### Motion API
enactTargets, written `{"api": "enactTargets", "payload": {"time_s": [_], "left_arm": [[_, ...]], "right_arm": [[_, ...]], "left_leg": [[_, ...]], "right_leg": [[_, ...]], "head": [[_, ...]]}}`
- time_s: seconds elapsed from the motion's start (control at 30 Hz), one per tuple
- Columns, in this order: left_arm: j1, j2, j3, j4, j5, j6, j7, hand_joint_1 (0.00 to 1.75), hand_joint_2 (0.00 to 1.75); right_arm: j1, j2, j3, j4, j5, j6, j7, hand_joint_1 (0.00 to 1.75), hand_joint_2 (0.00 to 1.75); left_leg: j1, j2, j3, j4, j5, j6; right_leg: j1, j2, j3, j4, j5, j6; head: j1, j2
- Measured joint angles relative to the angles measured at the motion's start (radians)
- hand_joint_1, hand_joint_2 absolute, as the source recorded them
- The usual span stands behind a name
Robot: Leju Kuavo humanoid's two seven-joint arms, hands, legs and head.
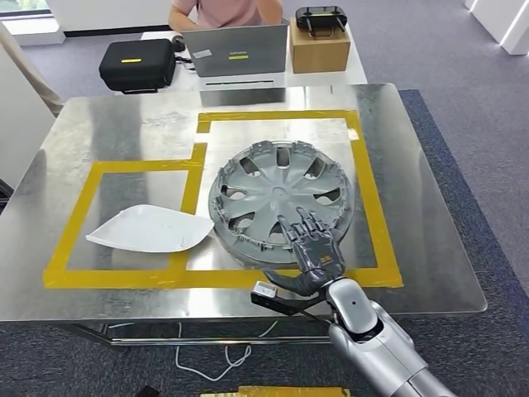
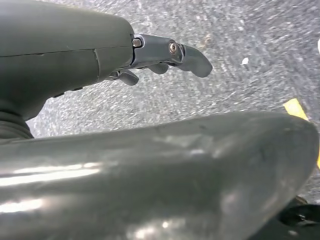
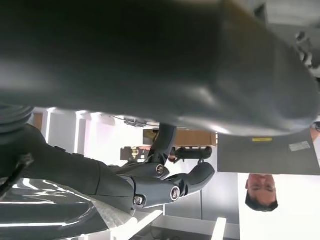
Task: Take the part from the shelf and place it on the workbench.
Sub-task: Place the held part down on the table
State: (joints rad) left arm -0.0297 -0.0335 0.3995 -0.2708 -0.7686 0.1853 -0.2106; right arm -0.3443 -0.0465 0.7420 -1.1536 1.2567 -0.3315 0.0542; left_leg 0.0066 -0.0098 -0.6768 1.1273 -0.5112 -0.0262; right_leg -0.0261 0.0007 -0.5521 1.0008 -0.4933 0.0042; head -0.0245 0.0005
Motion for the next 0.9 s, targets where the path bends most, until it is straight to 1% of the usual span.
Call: {"api": "enactTargets", "payload": {"time_s": [0.03, 0.07, 0.1, 0.13, 0.17, 0.2, 0.23, 0.27, 0.3, 0.33, 0.37, 0.4, 0.43, 0.47, 0.5, 0.53, 0.57, 0.6, 0.63, 0.67, 0.7, 0.73, 0.77, 0.8, 0.83, 0.87, 0.9], "left_arm": [[0.000, 0.000, 0.000, 0.000, 0.000, 0.000, 0.000, 0.00, 0.00], [0.000, 0.000, 0.001, 0.000, 0.000, 0.000, 0.000, 0.00, 0.00], [0.000, -0.001, 0.001, 0.000, 0.000, 0.000, 0.001, 0.00, 0.00], [0.000, -0.002, 0.002, 0.000, 0.000, 0.000, 0.001, 0.00, 0.00], [0.000, -0.002, 0.003, 0.000, -0.001, 0.000, 0.002, 0.00, 0.00], [0.000, -0.002, 0.006, 0.000, -0.002, 0.001, 0.002, 0.00, 0.00], [-0.001, -0.002, 0.008, -0.001, -0.005, 0.001, 0.002, 0.00, 0.00], [-0.002, -0.002, 0.010, -0.002, -0.007, 0.001, 0.002, 0.00, 0.00], [-0.003, -0.002, 0.012, -0.003, -0.009, 0.001, 0.002, 0.00, 0.00], [-0.003, -0.002, 0.014, -0.003, -0.011, 0.002, 0.002, 0.00, 0.00], [-0.003, -0.002, 0.015, -0.004, -0.012, 0.002, 0.003, 0.00, 0.00], [-0.003, -0.003, 0.017, -0.004, -0.013, 0.002, 0.003, 0.00, 0.00], [-0.002, -0.004, 0.018, -0.004, -0.014, 0.002, 0.004, 0.00, 0.00], [-0.002, -0.004, 0.018, -0.005, -0.015, 0.002, 0.004, 0.00, 0.00], [-0.003, -0.005, 0.018, -0.005, -0.016, 0.002, 0.004, 0.00, 0.00], [-0.003, -0.005, 0.018, -0.006, -0.016, 0.002, 0.004, 0.00, 0.00], [-0.002, -0.005, 0.019, -0.006, -0.017, 0.003, 0.004, 0.00, 0.00], [-0.002, -0.005, 0.019, -0.006, -0.017, 0.003, 0.004, 0.00, 0.00], [-0.001, -0.005, 0.020, -0.006, -0.017, 0.003, 0.004, 0.00, 0.00], [0.000, -0.005, 0.021, -0.006, -0.017, 0.002, 0.004, 0.00, 0.00], [0.000, -0.006, 0.022, -0.006, -0.018, 0.002, 0.004, 0.00, 0.00], [0.001, -0.006, 0.022, -0.006, -0.018, 0.003, 0.004, 0.00, 0.00], [0.000, -0.007, 0.023, -0.007, -0.018, 0.003, 0.004, 0.00, 0.00], [0.000, -0.008, 0.023, -0.007, -0.019, 0.003, 0.004, 0.00, 0.00], [0.000, -0.008, 0.024, -0.008, -0.019, 0.003, 0.004, 0.00, 0.00], [0.000, -0.008, 0.025, -0.008, -0.019, 0.003, 0.004, 0.00, 0.00], [0.002, -0.007, 0.025, -0.008, -0.020, 0.003, 0.004, 0.00, 0.00]], "right_arm": [[0.001, 0.000, 0.000, -0.001, 0.000, 0.001, 0.000, 0.00, 0.00], [0.002, 0.000, 0.000, -0.001, -0.001, 0.003, 0.000, 0.00, 0.00], [0.003, 0.000, 0.000, -0.001, -0.003, 0.006, 0.000, 0.00, 0.00], [0.004, 0.000, 0.000, -0.001, -0.005, 0.009, 0.000, 0.00, 0.00], [0.004, 0.000, 0.000, -0.003, -0.007, 0.013, 0.000, 0.00, 0.00], [0.004, 0.000, 0.000, -0.005, -0.010, 0.016, 0.000, 0.00, 0.00], [0.003, 0.000, 0.000, -0.009, -0.013, 0.018, 0.001, 0.00, 0.00], [0.003, 0.000, -0.001, -0.012, -0.016, 0.020, 0.001, 0.00, 0.00], [0.002, 0.000, -0.001, -0.014, -0.018, 0.020, 0.001, 0.00, 0.00], [0.002, 0.000, -0.001, -0.015, -0.020, 0.021, 0.002, 0.00, 0.00], [0.003, 0.000, -0.001, -0.015, -0.022, 0.022, 0.002, 0.00, 0.00], [0.004, -0.001, -0.002, -0.015, -0.024, 0.022, 0.002, 0.00, 0.00], [0.004, -0.001, -0.003, -0.015, -0.026, 0.022, 0.003, 0.00, 0.00], [0.005, -0.002, -0.005, -0.015, -0.027, 0.022, 0.003, 0.00, 0.00], [0.006, -0.003, -0.006, -0.015, -0.028, 0.022, 0.004, 0.00, 0.00], [0.007, -0.004, -0.007, -0.015, -0.029, 0.023, 0.004, 0.00, 0.00], [0.009, -0.005, -0.007, -0.015, -0.030, 0.024, 0.005, 0.00, 0.00], [0.012, -0.007, -0.007, -0.015, -0.031, 0.024, 0.006, 0.00, 0.00], [0.015, -0.008, -0.008, -0.015, -0.032, 0.025, 0.006, 0.00, 0.00], [0.016, -0.008, -0.008, -0.015, -0.032, 0.025, 0.006, 0.00, 0.00], [0.016, -0.008, -0.008, -0.015, -0.033, 0.026, 0.006, 0.00, 0.00], [0.015, -0.008, -0.009, -0.016, -0.033, 0.026, 0.006, 0.00, 0.00], [0.014, -0.008, -0.010, -0.016, -0.034, 0.026, 0.006, 0.00, 0.00], [0.014, -0.008, -0.011, -0.018, -0.034, 0.026, 0.006, 0.00, 0.00], [0.014, -0.008, -0.012, -0.019, -0.034, 0.026, 0.007, 0.00, 0.00], [0.016, -0.008, -0.013, -0.019, -0.034, 0.027, 0.007, 0.00, 0.00], [0.016, -0.008, -0.014, -0.019, -0.034, 0.027, 0.008, 0.00, 0.00]], "left_leg": [[0.001, 0.000, -0.018, 0.068, -0.044, -0.004], [0.002, 0.001, -0.027, 0.123, -0.072, -0.006], [0.003, 0.001, -0.023, 0.149, -0.081, -0.006], [0.003, 0.001, 0.000, 0.137, -0.072, -0.004], [0.003, 0.001, 0.039, 0.088, -0.050, -0.001], [0.002, 0.001, 0.089, 0.017, -0.026, 0.004], [0.000, 0.001, 0.135, -0.055, -0.012, 0.009], [-0.002, 0.001, 0.167, -0.108, -0.004, 0.014], [-0.005, 0.001, 0.183, -0.138, -0.003, 0.018], [-0.008, 0.000, 0.184, -0.147, -0.003, 0.022], [-0.008, 0.000, 0.180, -0.149, 0.004, 0.028], [-0.008, 0.002, 0.177, -0.153, 0.012, 0.034], [-0.006, 0.003, 0.171, -0.156, 0.022, 0.042], [-0.005, 0.005, 0.163, -0.160, 0.032, 0.049], [-0.004, 0.007, 0.152, -0.160, 0.041, 0.054], [-0.006, 0.007, 0.140, -0.160, 0.050, 0.058], [-0.008, 0.007, 0.127, -0.159, 0.059, 0.060], [-0.010, 0.007, 0.114, -0.158, 0.068, 0.061], [-0.012, 0.007, 0.101, -0.157, 0.077, 0.061], [-0.013, 0.006, 0.089, -0.155, 0.086, 0.059], [-0.014, 0.006, 0.078, -0.151, 0.093, 0.057], [-0.016, 0.005, 0.067, -0.147, 0.100, 0.054], [-0.018, 0.005, 0.059, -0.142, 0.105, 0.050], [-0.019, 0.005, 0.053, -0.138, 0.112, 0.045], [-0.019, 0.005, 0.049, -0.137, 0.119, 0.040], [-0.019, 0.005, 0.047, -0.137, 0.126, 0.035], [-0.017, 0.004, 0.044, -0.135, 0.126, 0.029]], "right_leg": [[0.001, -0.002, -0.009, 0.000, 0.007, -0.002], [0.003, -0.005, -0.018, 0.001, 0.013, -0.003], [0.004, -0.007, -0.027, 0.002, 0.019, -0.003], [0.005, -0.008, -0.036, 0.003, 0.025, -0.003], [0.006, -0.009, -0.043, 0.004, 0.031, -0.001], [0.007, -0.010, -0.048, 0.005, 0.035, 0.001], [0.008, -0.010, -0.052, 0.005, 0.041, 0.004], [0.009, -0.010, -0.056, 0.005, 0.047, 0.009], [0.009, -0.010, -0.058, 0.004, 0.053, 0.016], [0.008, -0.011, -0.060, 0.001, 0.060, 0.023], [0.008, -0.011, -0.061, -0.001, 0.066, 0.031], [0.007, -0.009, -0.064, 0.000, 0.064, 0.037], [0.007, -0.008, -0.073, 0.013, 0.045, 0.042], [0.007, -0.006, -0.086, 0.046, 0.011, 0.045], [0.006, -0.005, -0.105, 0.100, -0.037, 0.047], [0.007, -0.004, -0.126, 0.168, -0.083, 0.048], [0.007, -0.004, -0.141, 0.230, -0.114, 0.050], [0.007, -0.004, -0.146, 0.272, -0.124, 0.050], [0.007, -0.004, -0.133, 0.278, -0.110, 0.050], [0.007, -0.004, -0.102, 0.248, -0.083, 0.047], [0.008, -0.003, -0.055, 0.187, -0.056, 0.043], [0.010, -0.002, 0.001, 0.112, -0.043, 0.039], [0.012, 0.000, 0.048, 0.045, -0.042, 0.035], [0.014, 0.001, 0.078, -0.002, -0.049, 0.032], [0.016, 0.001, 0.089, -0.026, -0.055, 0.029], [0.017, 0.001, 0.084, -0.032, -0.053, 0.024], [0.016, -0.001, 0.076, -0.033, -0.046, 0.017]], "head": [[-0.001, 0.000], [-0.001, 0.000], [0.000, 0.000], [0.000, 0.000], [0.000, 0.000], [-0.001, 0.000], [0.000, 0.000], [0.000, 0.000], [0.000, 0.000], [0.000, 0.000], [0.000, 0.000], [0.001, 0.000], [0.002, 0.000], [0.004, 0.000], [0.006, 0.000], [0.008, 0.000], [0.008, 0.000], [0.008, 0.000], [0.008, 0.000], [0.008, 0.000], [0.008, 0.000], [0.009, 0.000], [0.008, 0.000], [0.008, 0.000], [0.008, 0.000], [0.008, 0.000], [0.008, 0.000]]}}
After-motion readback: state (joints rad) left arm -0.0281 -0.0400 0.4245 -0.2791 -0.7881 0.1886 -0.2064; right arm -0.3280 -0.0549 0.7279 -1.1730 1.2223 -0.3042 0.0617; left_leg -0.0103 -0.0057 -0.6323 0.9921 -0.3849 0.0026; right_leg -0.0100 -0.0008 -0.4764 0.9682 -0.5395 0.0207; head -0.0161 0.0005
